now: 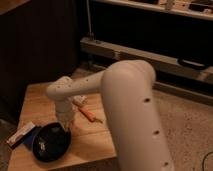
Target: Drag the ceramic bowl in a circle
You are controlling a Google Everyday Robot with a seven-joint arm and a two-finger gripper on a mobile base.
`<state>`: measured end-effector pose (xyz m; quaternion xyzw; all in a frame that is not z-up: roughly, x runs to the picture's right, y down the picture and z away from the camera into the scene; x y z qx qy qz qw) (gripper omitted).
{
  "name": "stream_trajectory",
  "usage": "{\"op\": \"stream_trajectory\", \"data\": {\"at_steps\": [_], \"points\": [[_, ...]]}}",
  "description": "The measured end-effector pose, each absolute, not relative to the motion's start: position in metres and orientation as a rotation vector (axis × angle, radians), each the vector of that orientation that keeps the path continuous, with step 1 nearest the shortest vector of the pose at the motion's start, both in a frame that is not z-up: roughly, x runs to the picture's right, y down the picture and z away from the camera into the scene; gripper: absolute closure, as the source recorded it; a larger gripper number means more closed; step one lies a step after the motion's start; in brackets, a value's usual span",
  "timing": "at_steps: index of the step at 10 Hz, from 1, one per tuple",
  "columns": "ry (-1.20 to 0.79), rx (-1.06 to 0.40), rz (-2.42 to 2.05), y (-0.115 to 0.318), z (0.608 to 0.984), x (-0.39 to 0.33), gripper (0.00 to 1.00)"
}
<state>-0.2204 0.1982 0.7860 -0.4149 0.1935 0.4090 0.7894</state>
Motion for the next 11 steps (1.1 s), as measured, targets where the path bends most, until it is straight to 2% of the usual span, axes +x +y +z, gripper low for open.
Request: {"op": "stream_trajectory", "data": {"at_steps": [5, 11], "points": [[0.487, -0.867, 0.946, 0.182, 0.820, -0.215, 1.00], [0.622, -0.777, 1.154, 0.193, 0.804, -0.081, 1.00]]}}
